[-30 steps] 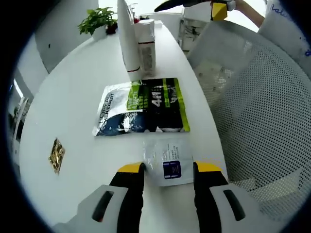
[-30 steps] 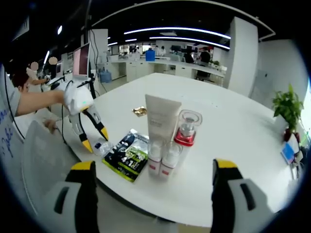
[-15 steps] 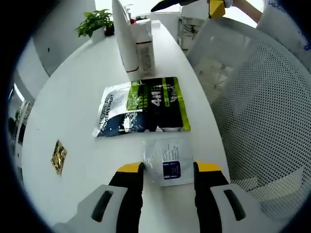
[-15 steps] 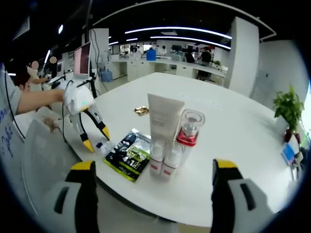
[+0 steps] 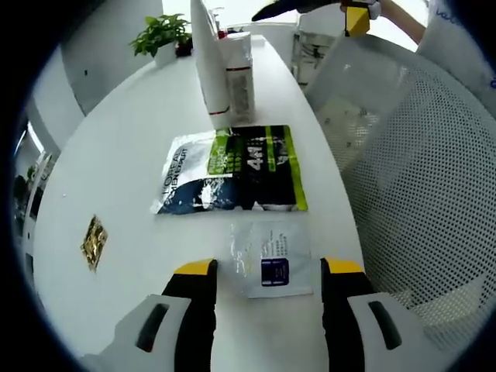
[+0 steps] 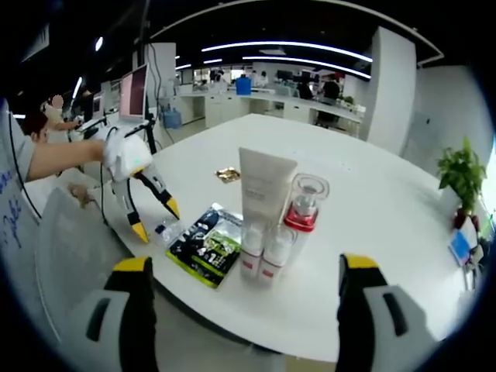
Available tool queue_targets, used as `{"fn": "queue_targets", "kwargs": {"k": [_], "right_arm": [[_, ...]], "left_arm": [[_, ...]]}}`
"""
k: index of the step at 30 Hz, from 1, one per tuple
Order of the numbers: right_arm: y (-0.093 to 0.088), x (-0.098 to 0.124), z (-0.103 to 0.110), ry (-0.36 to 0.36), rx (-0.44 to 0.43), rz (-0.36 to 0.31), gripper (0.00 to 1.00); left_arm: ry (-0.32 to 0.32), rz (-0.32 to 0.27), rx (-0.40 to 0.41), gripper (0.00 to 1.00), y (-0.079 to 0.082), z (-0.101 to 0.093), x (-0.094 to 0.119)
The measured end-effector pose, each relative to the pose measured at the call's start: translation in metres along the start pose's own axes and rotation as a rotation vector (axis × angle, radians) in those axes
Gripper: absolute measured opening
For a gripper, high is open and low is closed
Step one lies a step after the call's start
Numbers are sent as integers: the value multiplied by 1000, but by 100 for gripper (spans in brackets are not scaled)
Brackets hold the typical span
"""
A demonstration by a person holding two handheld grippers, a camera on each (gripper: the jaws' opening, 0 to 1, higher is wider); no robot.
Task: Arrange the skincare products in the storage area until every visible bottle or jar stands upright without overlapping.
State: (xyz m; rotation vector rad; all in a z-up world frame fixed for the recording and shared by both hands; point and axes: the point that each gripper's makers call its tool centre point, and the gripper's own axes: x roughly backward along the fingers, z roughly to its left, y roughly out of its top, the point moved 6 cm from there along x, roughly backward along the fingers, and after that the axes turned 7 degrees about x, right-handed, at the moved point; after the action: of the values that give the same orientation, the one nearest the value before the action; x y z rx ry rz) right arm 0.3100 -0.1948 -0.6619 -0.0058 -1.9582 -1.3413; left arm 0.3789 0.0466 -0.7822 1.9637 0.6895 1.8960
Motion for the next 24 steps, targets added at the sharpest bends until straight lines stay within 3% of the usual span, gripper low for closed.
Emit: {"fn": "queue_targets", "kwargs": {"k": [3, 7, 12, 17, 24], "right_arm": [[1, 0, 1, 4, 2, 0, 100], [0, 0, 1, 5, 3, 3, 100], [-1, -1, 0, 5, 0, 5, 100], [-2, -2, 0, 1, -6, 6, 100], [-4, -1, -2, -9, -16, 15, 100]], "left_arm": [[10, -15, 4, 52, -1, 3, 4], [27, -96, 70, 55, 7, 9, 14], [109, -155, 131, 57, 8, 31, 29], [208, -142, 168, 57, 5, 53, 37], [290, -193, 212, 64, 12, 86, 47]]}}
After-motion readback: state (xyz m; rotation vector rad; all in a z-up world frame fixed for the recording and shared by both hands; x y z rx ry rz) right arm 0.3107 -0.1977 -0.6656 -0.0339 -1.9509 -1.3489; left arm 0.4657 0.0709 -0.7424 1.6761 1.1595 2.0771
